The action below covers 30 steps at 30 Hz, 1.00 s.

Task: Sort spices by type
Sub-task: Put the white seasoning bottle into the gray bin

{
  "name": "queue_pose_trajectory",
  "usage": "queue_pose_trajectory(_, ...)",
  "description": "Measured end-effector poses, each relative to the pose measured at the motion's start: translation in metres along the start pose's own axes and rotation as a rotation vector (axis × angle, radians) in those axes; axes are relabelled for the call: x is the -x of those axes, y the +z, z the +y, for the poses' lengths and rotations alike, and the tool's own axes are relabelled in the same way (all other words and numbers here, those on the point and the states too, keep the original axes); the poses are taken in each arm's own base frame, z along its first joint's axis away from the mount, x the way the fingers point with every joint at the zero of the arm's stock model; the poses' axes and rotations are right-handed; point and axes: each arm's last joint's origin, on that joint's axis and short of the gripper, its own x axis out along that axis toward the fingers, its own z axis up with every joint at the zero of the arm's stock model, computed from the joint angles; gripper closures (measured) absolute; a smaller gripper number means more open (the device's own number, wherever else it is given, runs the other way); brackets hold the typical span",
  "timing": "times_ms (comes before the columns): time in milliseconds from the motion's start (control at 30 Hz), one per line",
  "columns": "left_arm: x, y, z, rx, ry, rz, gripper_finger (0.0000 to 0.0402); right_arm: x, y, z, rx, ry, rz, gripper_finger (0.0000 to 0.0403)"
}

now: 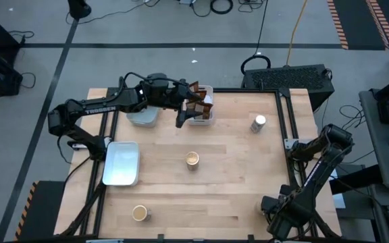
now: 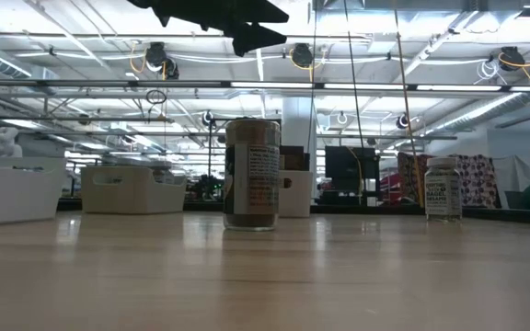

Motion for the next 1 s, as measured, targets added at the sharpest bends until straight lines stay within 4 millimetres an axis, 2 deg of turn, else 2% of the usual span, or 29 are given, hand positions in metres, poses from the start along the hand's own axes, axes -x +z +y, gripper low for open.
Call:
queue_pose_trajectory(133,0.000,0.000,0.000,0.000,0.000,0.000,0.0100,0.011,-0.003,-0.005,-0.006,0.035,-0.009,0.0231)
queue_pose_trajectory(267,0.000,0.000,0.000,0.000,0.000,0.000,0.0100,0.027,-0.009,-0.020,-0.053,0.035,-0.008,0.0231)
queue_pose_trajectory(467,0.000,0.000,0.000,0.001,0.000,0.000,0.0100,0.057,-0.020,-0.053,-0.147,0.022,-0.005,0.0231)
queue_pose_trajectory(600,0.000,0.000,0.000,0.001,0.000,0.001,0.0100,0.074,-0.019,-0.078,-0.214,-0.004,-0.024,0.0230)
queue_pose_trajectory(833,0.000,0.000,0.000,0.004,-0.001,0.001,0.0100,0.098,0.008,-0.116,-0.293,0.006,-0.148,0.0230)
queue_pose_trajectory(1000,0.000,0.000,0.000,0.026,-0.001,0.001,0.0100,0.107,0.042,-0.138,-0.279,-0.019,-0.198,0.0229)
